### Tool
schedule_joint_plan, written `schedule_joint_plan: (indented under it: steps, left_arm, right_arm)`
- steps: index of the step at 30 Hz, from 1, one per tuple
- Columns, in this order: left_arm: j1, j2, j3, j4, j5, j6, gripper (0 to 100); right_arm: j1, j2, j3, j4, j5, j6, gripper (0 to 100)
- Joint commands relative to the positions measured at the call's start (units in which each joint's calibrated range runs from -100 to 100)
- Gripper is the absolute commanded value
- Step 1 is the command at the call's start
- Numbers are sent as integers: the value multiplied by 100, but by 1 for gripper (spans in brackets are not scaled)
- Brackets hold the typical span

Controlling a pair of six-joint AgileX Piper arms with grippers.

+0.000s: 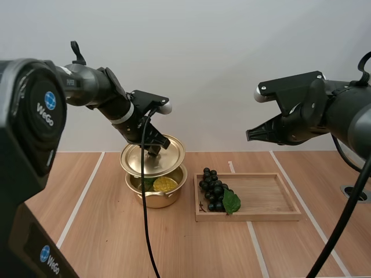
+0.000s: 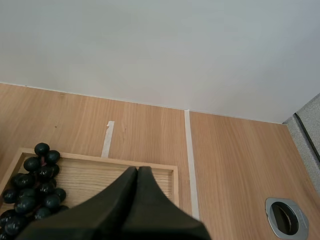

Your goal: Open the pot, put the pineapple inside, and close it

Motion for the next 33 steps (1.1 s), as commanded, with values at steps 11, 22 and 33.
schedule_joint_plan:
  steps: [11,22,33]
  left_arm:
    - [-13,363,97,-260,-343,83,0]
    - [-17,363,277,-301,-524,86,0]
    - [-17,363,486,-337,-573,220,0]
  right_arm:
    - [-27,-47,19,-27,-114,7,0]
    - [-27,-47,630,-88,-943,-31,0]
    - [-27,-47,630,-88,-978,-31,0]
